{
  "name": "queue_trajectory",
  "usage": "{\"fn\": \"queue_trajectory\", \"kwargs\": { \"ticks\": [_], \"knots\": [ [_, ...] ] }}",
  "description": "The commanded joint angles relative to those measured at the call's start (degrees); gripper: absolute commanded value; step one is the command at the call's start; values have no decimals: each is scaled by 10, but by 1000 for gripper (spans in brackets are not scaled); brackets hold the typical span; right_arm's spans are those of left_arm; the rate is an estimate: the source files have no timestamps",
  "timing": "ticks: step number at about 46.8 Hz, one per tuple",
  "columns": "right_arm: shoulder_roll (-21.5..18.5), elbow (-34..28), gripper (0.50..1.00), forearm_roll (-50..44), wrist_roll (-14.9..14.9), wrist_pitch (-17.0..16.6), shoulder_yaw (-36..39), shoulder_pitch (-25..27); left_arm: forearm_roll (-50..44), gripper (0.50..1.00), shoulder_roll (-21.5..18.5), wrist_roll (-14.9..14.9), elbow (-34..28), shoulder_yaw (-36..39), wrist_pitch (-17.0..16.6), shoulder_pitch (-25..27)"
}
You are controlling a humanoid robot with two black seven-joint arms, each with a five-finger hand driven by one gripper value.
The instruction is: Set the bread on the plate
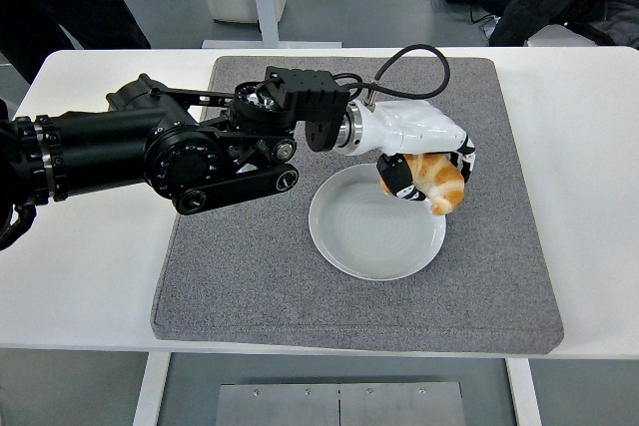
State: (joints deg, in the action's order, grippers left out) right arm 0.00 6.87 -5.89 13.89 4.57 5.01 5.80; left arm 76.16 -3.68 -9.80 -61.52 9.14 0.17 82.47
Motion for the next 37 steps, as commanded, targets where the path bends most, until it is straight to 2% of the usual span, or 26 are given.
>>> {"fn": "queue_trajectory", "kwargs": {
  "ticks": [1, 20, 25, 36, 37],
  "knots": [
    [0, 0, 1000, 0, 1, 0, 0, 0, 18, 500, -1, 0, 0, 11, 0, -13],
    [0, 0, 1000, 0, 0, 0, 0, 0, 84, 500, -1, 0, 32, 23, -10, -54],
    [0, 0, 1000, 0, 0, 0, 0, 0, 90, 500, 0, 0, 32, 23, -24, -63],
    [0, 0, 1000, 0, 0, 0, 0, 0, 89, 500, -1, 4, 32, 23, -24, -64],
    [0, 0, 1000, 0, 0, 0, 0, 0, 89, 582, -1, 4, 32, 22, -24, -64]
  ]
}}
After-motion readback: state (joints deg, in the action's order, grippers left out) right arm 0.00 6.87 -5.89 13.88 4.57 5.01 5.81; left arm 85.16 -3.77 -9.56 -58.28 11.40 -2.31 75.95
